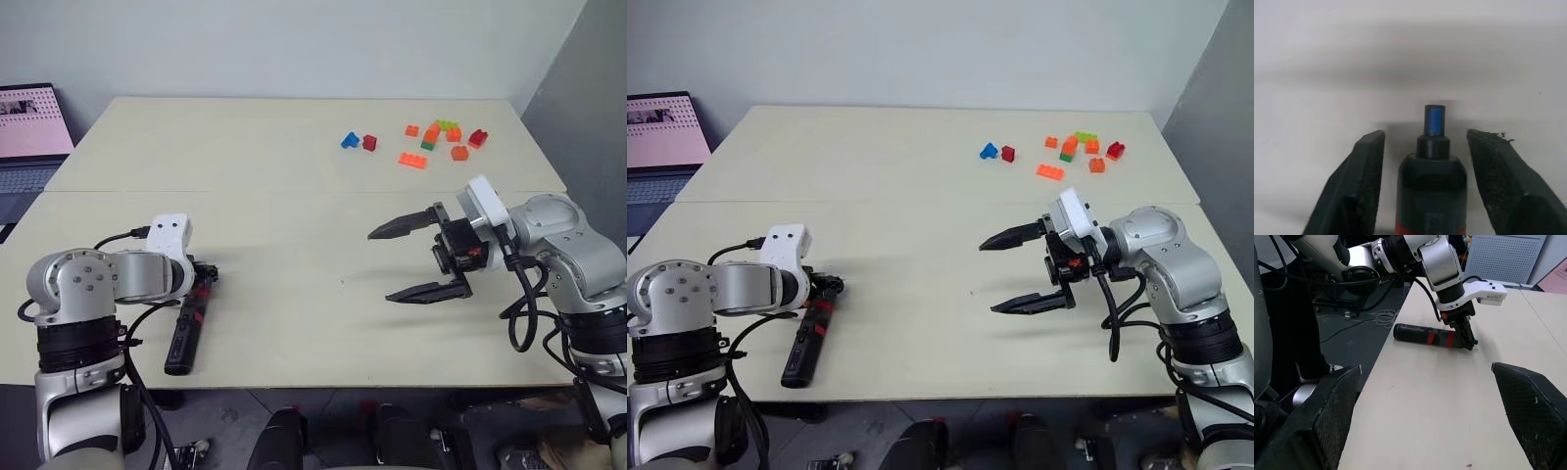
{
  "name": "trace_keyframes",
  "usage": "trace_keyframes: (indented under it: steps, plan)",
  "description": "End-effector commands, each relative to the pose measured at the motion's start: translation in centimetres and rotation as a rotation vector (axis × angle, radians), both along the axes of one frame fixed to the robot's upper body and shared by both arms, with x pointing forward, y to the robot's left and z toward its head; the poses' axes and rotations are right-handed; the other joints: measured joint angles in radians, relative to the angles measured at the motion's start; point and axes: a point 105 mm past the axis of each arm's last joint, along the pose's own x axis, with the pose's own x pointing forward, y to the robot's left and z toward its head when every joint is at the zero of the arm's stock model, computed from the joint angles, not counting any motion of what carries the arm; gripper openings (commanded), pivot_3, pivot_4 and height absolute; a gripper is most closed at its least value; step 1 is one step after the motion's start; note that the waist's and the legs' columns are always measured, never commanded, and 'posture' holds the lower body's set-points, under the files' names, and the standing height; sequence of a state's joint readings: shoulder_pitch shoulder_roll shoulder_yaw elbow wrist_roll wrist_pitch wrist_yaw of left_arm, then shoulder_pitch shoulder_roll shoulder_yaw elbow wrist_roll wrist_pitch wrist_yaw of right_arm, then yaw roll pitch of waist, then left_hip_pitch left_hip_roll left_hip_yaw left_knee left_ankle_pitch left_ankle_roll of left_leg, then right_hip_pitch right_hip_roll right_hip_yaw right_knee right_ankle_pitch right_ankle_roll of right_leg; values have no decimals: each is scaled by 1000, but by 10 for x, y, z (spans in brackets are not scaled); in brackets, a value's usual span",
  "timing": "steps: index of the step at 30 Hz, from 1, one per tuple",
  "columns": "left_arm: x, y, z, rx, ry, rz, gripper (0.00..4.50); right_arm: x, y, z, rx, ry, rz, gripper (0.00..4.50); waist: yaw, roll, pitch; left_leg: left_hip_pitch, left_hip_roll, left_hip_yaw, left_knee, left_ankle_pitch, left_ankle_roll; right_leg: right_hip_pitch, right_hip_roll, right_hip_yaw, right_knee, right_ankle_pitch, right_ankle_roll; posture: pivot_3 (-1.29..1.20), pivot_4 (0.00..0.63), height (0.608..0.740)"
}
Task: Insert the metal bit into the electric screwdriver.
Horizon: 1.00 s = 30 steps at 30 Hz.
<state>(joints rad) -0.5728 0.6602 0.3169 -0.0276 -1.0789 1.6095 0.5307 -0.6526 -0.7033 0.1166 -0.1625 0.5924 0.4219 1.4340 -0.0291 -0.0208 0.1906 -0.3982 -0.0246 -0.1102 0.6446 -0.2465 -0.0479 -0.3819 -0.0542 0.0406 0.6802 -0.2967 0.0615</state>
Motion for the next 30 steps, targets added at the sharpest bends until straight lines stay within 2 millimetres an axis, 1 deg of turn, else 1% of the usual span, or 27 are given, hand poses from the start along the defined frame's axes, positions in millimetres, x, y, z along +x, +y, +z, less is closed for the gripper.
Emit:
trace_keyframes:
  steps: [1,6,9,15,18,20,21,24,27,28,30]
  plan:
    - [-1,7,11,14,-33,14,1573,-4,-1,8,3,-46,3,4500,0,0,0,0,0,0,0,0,0,0,0,0,0,0,0,0,150,740]
    - [-6,8,9,18,-25,-2,676,-3,-1,7,3,-46,-2,4500,-4,0,0,0,0,1,0,0,-1,0,0,1,0,0,0,0,150,740]
    - [-7,8,9,18,-27,-10,6,-3,-1,7,4,-45,-5,4500,-4,0,0,0,0,1,0,0,-1,-1,0,1,0,0,0,0,150,740]
    - [-7,7,13,34,-37,-28,6,-4,-2,7,3,-43,-7,4500,-2,0,0,0,0,1,0,0,-1,-1,0,1,0,0,0,0,150,740]
    - [-1,4,25,24,-113,-27,6,-4,-2,7,3,-41,-9,4500,-2,0,0,0,0,1,0,0,-1,-1,0,1,0,0,0,0,150,740]
    - [2,4,31,10,-149,-9,363,-4,-3,7,1,-41,-11,4500,-1,0,0,-1,0,1,0,1,-1,-2,0,1,0,0,0,0,150,740]
    - [2,4,31,5,-154,-4,415,-4,-3,7,1,-41,-13,4500,0,0,0,-1,0,1,0,1,-1,-2,0,1,0,0,0,0,150,740]
    - [3,3,33,21,-158,-9,1014,-4,-4,6,-4,-41,-16,4500,0,0,0,-2,0,1,0,1,-1,-2,0,1,0,0,0,0,150,740]
    - [3,3,39,45,-187,-9,1672,-4,-6,6,-7,-41,-24,4500,-1,0,0,-2,0,1,0,1,-1,-2,0,1,0,0,0,0,150,740]
    - [3,4,41,55,-195,-3,1819,-4,-6,6,-8,-41,-26,4500,-1,0,0,-2,0,1,0,1,-1,-2,0,1,0,0,0,0,150,740]
    - [1,5,42,75,-202,7,2305,-4,-7,5,-9,-41,-28,4500,0,0,0,-2,0,1,0,1,-1,-2,0,1,0,0,0,0,150,740]
